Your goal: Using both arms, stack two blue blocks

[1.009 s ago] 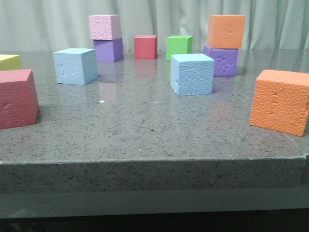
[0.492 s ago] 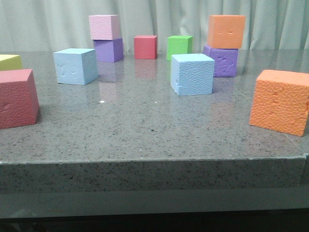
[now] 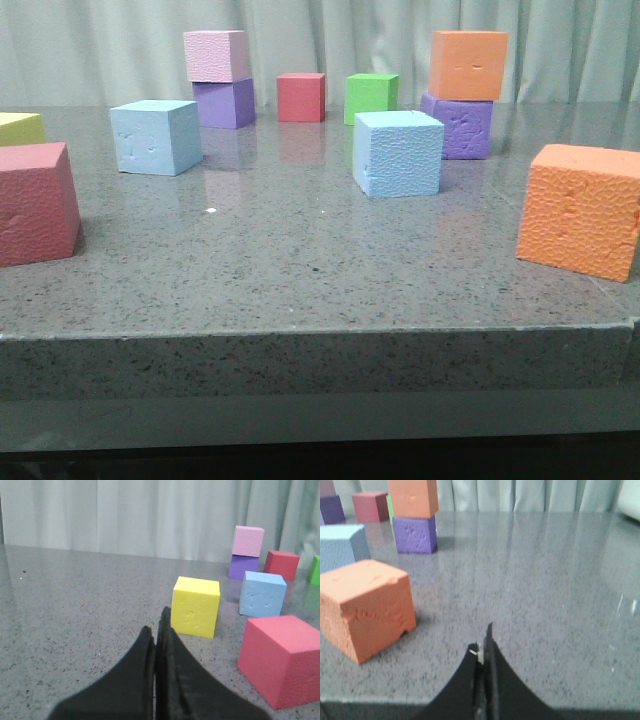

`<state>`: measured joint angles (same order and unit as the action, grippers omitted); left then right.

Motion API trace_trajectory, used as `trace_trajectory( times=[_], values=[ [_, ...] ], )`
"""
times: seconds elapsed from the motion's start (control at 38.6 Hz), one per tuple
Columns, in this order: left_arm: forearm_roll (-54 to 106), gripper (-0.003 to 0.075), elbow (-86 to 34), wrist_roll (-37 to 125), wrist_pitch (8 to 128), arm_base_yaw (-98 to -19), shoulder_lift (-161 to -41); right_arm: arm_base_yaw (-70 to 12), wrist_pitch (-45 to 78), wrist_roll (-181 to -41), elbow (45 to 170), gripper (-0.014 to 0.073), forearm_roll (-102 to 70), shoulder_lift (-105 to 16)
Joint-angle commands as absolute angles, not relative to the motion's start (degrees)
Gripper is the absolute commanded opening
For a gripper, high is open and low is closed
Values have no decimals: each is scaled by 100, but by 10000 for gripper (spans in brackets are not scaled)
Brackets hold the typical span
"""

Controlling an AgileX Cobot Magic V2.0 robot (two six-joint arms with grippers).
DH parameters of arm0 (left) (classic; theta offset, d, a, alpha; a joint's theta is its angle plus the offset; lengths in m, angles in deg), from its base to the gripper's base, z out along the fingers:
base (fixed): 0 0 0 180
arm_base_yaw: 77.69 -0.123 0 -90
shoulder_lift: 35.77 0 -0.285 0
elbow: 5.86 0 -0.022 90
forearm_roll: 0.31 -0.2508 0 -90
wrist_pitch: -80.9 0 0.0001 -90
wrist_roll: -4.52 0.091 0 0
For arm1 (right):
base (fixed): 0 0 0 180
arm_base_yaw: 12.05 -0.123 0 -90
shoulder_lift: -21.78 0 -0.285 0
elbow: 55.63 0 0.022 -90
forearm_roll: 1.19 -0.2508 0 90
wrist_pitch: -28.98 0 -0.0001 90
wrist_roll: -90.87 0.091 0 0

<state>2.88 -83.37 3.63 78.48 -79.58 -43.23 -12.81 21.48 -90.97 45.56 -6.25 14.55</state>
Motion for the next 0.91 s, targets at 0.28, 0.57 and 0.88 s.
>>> trace_trajectory(
  times=[0.28,0.57,0.88],
  values=[
    [446,-20,-8351,324,9233,-7965,-4231,-1255,3561,-9110,4589,-72,-599,1565],
    [446,-20,-8351,324,9785,-7965,-4231,-1255,4282,-9110,4589,-72,-599,1565],
    [446,-20,-7840,324,10012,-7965,-4274,-1255,4075,-9105,5263,-72,-599,1565]
  ],
)
